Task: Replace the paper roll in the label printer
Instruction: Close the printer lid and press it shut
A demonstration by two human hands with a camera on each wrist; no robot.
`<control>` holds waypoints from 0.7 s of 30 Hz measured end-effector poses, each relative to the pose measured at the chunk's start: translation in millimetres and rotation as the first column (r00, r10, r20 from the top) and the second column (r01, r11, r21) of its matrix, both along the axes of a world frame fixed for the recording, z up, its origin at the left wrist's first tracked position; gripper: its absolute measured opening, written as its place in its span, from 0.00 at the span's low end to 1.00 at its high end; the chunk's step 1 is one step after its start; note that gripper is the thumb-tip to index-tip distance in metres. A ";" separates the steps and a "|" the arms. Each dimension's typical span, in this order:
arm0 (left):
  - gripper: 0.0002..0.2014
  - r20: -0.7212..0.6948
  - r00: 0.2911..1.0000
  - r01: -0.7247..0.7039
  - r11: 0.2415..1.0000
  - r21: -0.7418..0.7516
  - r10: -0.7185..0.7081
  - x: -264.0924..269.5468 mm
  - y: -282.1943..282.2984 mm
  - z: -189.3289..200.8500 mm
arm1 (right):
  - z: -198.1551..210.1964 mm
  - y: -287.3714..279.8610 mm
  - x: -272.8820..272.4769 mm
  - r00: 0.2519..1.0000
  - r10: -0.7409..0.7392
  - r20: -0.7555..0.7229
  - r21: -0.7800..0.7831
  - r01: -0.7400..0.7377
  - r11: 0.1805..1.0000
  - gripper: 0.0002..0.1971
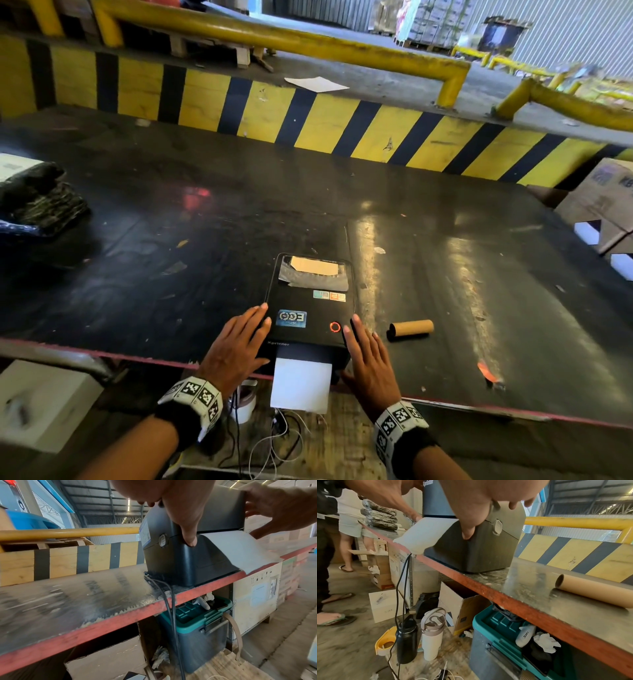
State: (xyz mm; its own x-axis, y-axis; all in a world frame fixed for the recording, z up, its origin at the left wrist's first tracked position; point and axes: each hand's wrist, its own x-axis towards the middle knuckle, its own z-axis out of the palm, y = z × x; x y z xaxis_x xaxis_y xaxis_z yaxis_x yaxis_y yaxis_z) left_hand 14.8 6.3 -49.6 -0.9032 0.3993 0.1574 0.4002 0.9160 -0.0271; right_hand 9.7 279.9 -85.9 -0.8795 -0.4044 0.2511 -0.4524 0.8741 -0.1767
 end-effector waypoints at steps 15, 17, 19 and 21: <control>0.47 -0.071 0.997 -0.008 0.999 0.043 0.011 4.0 1.9 -3.9 | 5.3 -0.4 7.9 1.000 0.004 0.026 -0.032 -0.003 0.999 0.54; 0.47 -0.069 0.997 -0.015 0.998 0.059 0.019 4.5 2.9 -3.5 | 7.5 -1.7 8.4 0.999 -0.005 0.041 -0.034 0.006 0.999 0.53; 0.47 -0.076 0.997 -0.016 0.998 0.067 0.021 5.4 3.7 -3.3 | 8.4 -2.2 9.0 0.999 -0.009 0.050 -0.039 0.011 0.999 0.53; 0.48 -0.087 0.996 -0.014 0.998 0.066 0.020 5.4 3.1 -3.3 | 8.6 -2.9 9.2 0.999 -0.005 0.051 -0.050 0.008 0.999 0.52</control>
State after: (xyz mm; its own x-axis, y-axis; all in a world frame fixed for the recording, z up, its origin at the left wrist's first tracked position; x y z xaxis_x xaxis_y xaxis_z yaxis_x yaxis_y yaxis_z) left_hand 20.2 9.4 -52.9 -0.8913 0.3704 0.2614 0.3835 0.9235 -0.0010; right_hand 18.8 277.1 -77.2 -0.8941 -0.3866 0.2263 -0.4362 0.8664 -0.2430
